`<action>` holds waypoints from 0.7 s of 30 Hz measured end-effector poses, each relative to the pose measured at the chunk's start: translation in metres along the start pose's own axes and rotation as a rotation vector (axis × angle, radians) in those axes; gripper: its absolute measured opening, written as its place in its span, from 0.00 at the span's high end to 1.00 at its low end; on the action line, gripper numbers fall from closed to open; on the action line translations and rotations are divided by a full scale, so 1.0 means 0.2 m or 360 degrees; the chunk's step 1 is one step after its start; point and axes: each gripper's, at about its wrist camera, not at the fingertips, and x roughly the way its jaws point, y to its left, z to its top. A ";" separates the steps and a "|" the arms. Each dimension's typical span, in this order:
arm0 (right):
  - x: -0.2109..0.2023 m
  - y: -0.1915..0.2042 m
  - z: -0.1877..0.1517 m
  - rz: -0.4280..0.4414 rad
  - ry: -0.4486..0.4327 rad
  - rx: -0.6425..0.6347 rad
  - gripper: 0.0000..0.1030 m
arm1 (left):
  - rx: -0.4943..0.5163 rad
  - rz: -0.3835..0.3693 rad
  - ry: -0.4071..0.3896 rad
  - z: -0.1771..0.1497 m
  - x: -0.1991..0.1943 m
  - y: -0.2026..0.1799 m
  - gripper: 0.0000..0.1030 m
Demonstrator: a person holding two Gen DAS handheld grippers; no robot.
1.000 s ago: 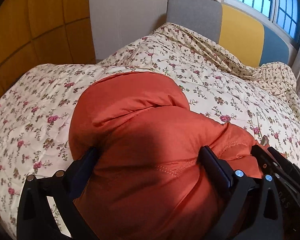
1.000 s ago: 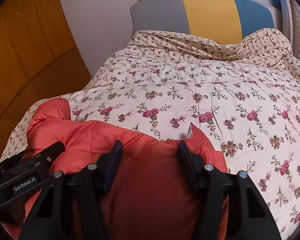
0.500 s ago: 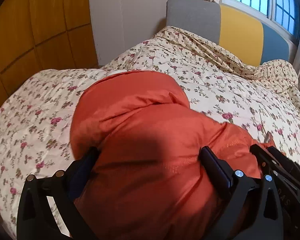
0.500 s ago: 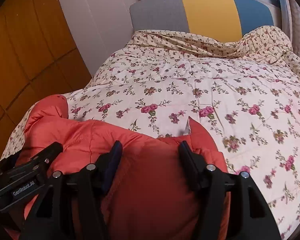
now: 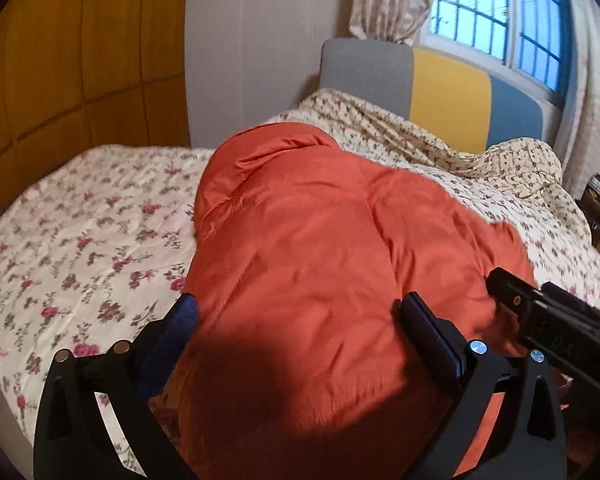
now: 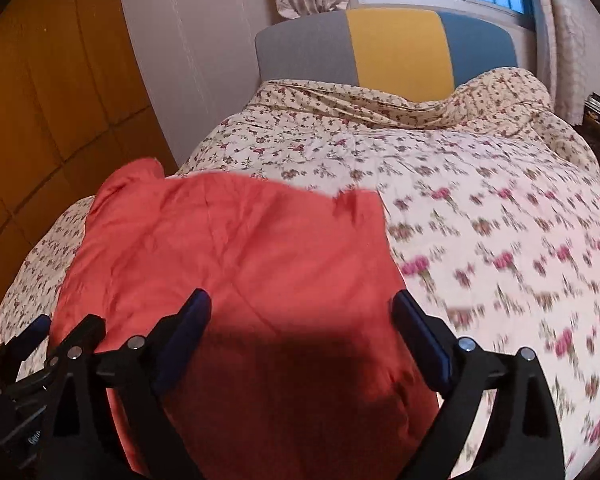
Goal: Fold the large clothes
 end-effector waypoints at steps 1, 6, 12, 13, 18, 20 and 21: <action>-0.02 -0.01 -0.02 0.0012 0.0007 0.0027 0.10 | 0.0025 0.0004 -0.0024 -0.01 -0.02 0.00 0.03; -0.25 -0.03 -0.07 0.0079 -0.0044 0.0064 0.02 | 0.0205 -0.0010 -0.0051 -0.06 -0.17 -0.01 0.03; -0.50 -0.01 -0.12 0.0113 -0.0083 0.0050 0.02 | 0.0206 0.0038 -0.0001 -0.12 -0.35 0.04 0.03; -0.54 -0.01 -0.13 0.0096 -0.0092 0.0039 0.02 | 0.0179 0.0057 0.0005 -0.13 -0.37 0.06 0.03; -0.69 0.07 -0.20 0.0013 -0.0105 -0.0053 0.02 | 0.0119 0.0139 0.0018 -0.19 -0.52 0.11 0.03; -0.74 0.11 -0.24 -0.0010 -0.0118 -0.0095 0.02 | 0.0117 0.0148 0.0019 -0.21 -0.58 0.11 0.03; -0.76 0.12 -0.26 -0.0021 -0.0126 -0.0117 0.02 | 0.0124 0.0160 0.0028 -0.22 -0.60 0.11 0.03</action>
